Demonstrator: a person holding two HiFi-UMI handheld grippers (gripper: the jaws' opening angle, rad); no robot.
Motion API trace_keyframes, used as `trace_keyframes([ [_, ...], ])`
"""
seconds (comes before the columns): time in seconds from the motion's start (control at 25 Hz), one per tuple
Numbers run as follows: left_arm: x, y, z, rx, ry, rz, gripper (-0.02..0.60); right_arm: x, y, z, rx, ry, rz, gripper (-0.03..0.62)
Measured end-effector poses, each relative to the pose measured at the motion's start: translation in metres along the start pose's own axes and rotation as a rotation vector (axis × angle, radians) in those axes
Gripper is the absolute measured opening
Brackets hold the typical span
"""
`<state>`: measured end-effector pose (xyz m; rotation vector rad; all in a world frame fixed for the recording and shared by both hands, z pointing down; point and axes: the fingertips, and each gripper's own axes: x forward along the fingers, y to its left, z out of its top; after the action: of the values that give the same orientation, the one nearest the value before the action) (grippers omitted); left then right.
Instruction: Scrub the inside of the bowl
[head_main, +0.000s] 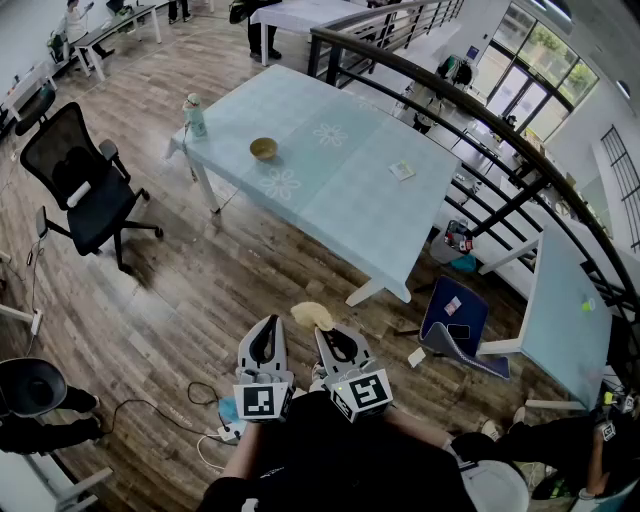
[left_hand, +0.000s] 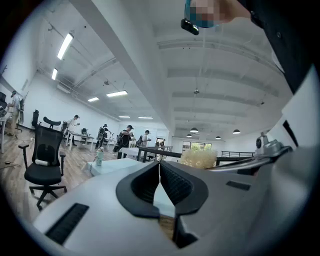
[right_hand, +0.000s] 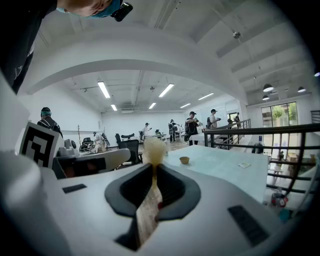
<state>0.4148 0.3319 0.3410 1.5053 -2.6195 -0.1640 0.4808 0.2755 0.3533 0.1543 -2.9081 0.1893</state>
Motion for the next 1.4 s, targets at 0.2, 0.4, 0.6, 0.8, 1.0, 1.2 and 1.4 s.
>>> trace_keyframes([
  [0.2,0.01,-0.023,0.001,-0.014,-0.041,0.026,0.017,-0.002,-0.026,0.002,0.002,-0.013,0.01,0.037],
  [0.4,-0.004,-0.038,-0.015,-0.013,0.033,0.069,0.016,-0.006,-0.036,-0.003,0.026,-0.004,0.03,0.037],
  [0.6,-0.007,-0.021,-0.017,-0.026,0.091,0.162,0.017,-0.012,-0.042,-0.01,0.057,0.002,0.038,0.037],
  [0.8,0.001,-0.03,-0.013,-0.019,0.052,0.168,0.017,-0.013,-0.058,-0.013,0.087,-0.001,0.048,0.037],
  [1.0,0.003,-0.045,-0.021,-0.038,0.052,0.188,0.017,-0.009,-0.063,-0.003,0.077,-0.032,0.095,0.037],
  [1.2,0.001,-0.045,-0.03,-0.054,0.078,0.212,0.017,-0.004,-0.062,-0.001,0.073,-0.036,0.127,0.037],
  [1.4,0.012,-0.033,-0.017,-0.045,0.039,0.243,0.017,0.005,-0.064,-0.001,0.054,-0.011,0.141,0.037],
])
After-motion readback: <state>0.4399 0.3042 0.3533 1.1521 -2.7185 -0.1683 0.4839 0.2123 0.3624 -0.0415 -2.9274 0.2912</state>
